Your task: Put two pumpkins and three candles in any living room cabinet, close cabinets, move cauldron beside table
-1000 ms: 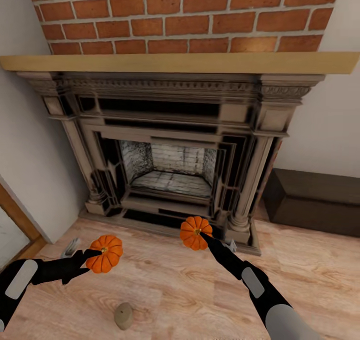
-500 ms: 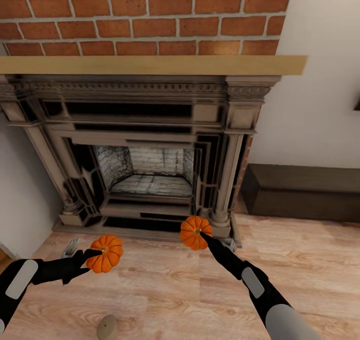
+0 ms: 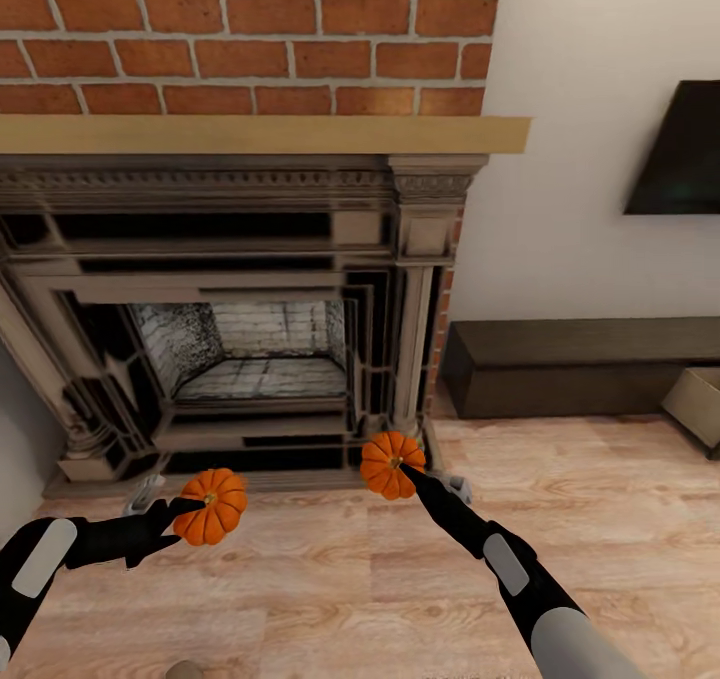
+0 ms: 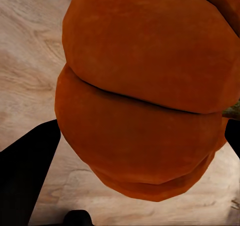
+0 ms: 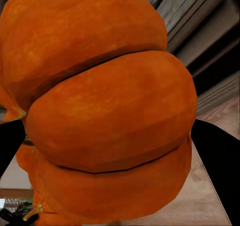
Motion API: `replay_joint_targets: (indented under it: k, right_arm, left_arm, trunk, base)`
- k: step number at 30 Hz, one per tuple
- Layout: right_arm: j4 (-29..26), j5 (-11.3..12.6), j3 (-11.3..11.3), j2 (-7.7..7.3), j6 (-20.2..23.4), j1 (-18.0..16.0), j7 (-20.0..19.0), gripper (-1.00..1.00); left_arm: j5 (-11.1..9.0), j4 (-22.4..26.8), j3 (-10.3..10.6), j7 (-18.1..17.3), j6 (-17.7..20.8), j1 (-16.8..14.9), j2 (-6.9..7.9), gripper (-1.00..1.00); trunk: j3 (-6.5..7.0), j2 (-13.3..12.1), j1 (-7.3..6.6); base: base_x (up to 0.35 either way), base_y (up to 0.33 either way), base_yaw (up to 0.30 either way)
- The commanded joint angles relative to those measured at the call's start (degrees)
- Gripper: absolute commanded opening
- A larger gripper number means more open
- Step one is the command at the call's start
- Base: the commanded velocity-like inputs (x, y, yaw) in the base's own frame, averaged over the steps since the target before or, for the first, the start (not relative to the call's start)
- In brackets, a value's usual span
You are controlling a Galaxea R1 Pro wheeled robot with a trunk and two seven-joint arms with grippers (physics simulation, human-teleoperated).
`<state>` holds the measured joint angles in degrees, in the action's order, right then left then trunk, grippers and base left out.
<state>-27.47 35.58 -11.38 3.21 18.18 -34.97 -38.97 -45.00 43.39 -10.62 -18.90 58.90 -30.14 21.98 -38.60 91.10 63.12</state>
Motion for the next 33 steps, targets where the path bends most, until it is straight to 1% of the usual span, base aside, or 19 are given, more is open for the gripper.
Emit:
replay_joint_targets:
  k: [1,25,33]
  right_arm:
    - [0.0,0.3,0.0,-0.02,0.1,0.0,0.0,-1.0]
    - [0.1,0.3,-0.1,0.02,0.1,0.0,0.0,-1.0]
    - [0.1,0.3,-0.1,0.03,-0.3,0.0,0.0,-1.0]
  left_arm:
    - [-0.7,0.0,0.0,0.1,0.1,0.0,-0.01,-1.0]
    - [-0.7,0.1,0.0,0.1,0.1,0.0,-0.01,-1.0]
    - [-0.6,0.0,0.0,0.1,0.0,0.0,-0.01,-1.0]
  trunk:
    - [0.04,0.0,0.0]
    - [0.87,0.0,0.0]
    - [1.17,0.0,0.0]
  base:
    - [0.0,0.0,-0.282]
    - [0.004,0.0,-0.281]
    - [0.252,0.0,-0.278]
